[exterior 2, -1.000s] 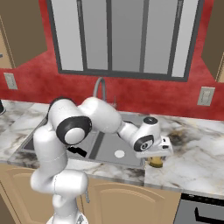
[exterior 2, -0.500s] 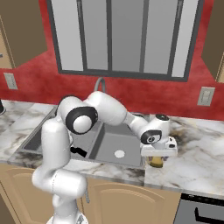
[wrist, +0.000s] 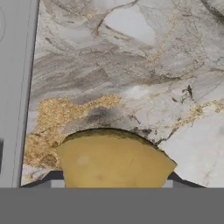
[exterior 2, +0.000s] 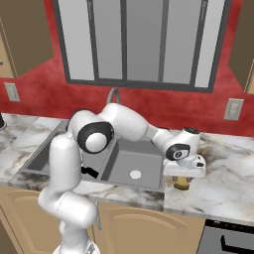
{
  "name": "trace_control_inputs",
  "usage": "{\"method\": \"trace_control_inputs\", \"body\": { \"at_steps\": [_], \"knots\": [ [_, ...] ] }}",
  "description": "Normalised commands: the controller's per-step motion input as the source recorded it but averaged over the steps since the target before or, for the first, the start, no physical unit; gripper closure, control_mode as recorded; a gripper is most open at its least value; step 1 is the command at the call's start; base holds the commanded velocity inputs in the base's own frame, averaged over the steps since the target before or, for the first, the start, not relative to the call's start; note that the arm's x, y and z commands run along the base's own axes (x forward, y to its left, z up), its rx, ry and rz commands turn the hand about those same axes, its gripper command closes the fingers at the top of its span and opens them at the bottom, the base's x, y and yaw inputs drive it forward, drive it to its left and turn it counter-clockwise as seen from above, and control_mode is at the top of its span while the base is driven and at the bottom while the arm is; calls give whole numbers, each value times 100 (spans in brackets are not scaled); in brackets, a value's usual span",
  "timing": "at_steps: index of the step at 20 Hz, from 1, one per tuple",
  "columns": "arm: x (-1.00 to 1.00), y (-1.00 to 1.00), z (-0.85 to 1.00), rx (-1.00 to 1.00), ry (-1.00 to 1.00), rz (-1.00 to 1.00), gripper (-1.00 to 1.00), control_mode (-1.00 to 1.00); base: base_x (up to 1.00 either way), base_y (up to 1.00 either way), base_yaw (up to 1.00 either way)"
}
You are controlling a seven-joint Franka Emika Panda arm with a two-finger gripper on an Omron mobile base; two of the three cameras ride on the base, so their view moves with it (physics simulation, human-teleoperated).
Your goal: Pick the pan and sponge and place them into the sink. Then turn on the water.
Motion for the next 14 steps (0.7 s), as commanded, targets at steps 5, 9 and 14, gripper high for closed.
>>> {"method": "trace_control_inputs", "body": {
  "at_steps": [5,9,14],
  "knots": [
    [-69,40,50,0,-9,0,100,-100,0,0,0],
    [-66,78,68,0,-16,1,100,-100,0,0,0],
    [-19,100,52,-4,-6,11,100,-100,0,0,0]
  ]
}}
